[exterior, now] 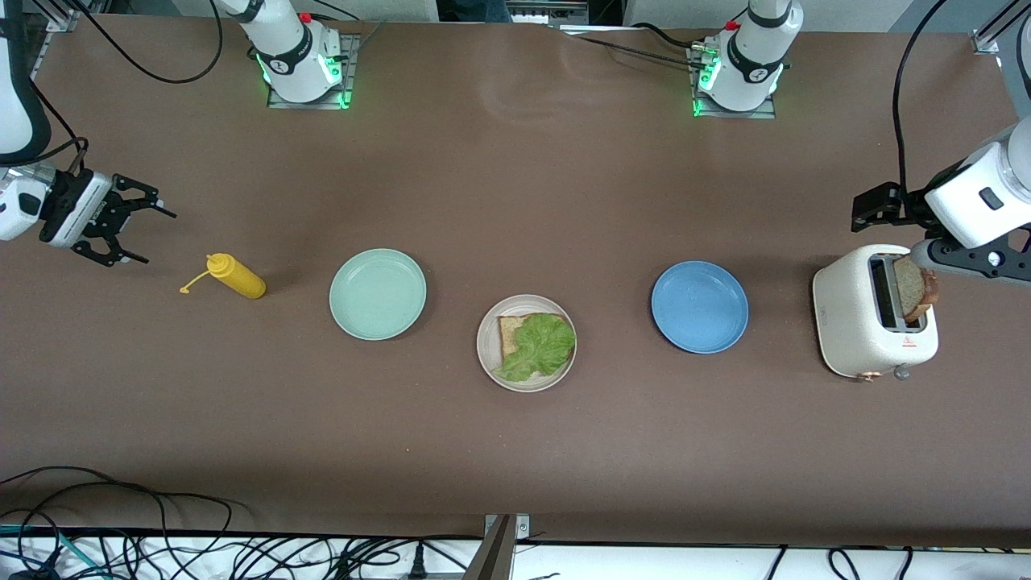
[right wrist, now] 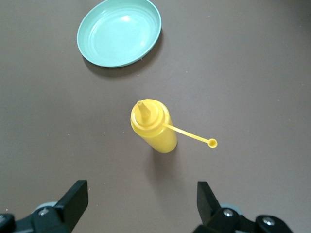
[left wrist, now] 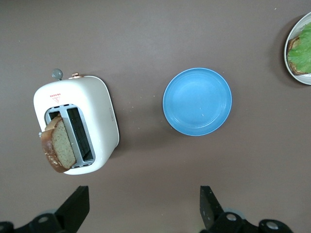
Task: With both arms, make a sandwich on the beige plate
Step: 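Open the right gripper and lower it around the yellow bottle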
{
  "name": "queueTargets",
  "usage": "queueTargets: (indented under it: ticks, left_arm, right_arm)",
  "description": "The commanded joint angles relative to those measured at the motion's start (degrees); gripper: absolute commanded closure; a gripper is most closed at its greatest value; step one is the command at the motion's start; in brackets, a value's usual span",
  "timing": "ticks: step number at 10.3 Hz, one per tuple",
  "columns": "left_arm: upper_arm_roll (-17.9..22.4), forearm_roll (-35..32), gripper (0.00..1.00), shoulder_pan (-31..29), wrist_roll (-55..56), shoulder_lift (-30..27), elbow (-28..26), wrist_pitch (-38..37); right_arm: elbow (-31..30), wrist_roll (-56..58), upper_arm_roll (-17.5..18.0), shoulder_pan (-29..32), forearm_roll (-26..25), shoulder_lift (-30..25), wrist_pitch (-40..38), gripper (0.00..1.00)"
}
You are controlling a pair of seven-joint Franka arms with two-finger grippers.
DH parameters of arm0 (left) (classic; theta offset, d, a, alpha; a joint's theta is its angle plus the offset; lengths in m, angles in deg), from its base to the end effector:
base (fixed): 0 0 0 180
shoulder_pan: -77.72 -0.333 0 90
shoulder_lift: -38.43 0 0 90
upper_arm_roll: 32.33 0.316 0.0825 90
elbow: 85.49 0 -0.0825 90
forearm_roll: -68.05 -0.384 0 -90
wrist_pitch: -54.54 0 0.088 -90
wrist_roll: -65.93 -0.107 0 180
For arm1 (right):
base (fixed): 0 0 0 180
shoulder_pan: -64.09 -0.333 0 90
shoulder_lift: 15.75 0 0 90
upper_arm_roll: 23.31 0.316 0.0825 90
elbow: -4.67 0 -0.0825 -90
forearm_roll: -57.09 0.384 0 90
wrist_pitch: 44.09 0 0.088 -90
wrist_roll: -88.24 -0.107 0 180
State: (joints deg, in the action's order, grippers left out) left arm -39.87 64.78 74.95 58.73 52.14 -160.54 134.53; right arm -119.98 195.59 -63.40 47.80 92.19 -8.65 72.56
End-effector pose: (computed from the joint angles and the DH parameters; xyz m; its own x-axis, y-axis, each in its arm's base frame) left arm 0.6066 -0.0333 0.5931 0.9683 -0.1977 -0.1525 -0.2010 -0.9796 -0.0069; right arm 0.4954 -0.1806 0.3362 0.4308 0.7891 0.4379 0.9004 -0.4085 -0.1496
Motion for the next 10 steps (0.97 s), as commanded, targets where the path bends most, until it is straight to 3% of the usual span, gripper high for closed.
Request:
queueTargets:
  ticks: [1, 4, 10]
  left_arm:
    - [0.1, 1.5, 0.00, -0.3, -1.0, -0.5, -0.3, -0.4]
    - [0.1, 1.5, 0.00, -0.3, -1.0, -0.5, -0.3, -0.4]
    - [0.1, 1.4, 0.00, -0.3, -1.0, -0.5, -0.3, -0.4]
  right_arm:
    - [0.3, 8.5, -0.1, 3.1, 6.4, 3.4, -3.5, 0.01]
    - [0.7, 16.9, -0.1, 5.7, 14.7, 9.4, -7.4, 0.00]
    - [2.5, 25.9, 0.2, 6.4, 24.1, 18.4, -12.8, 0.00]
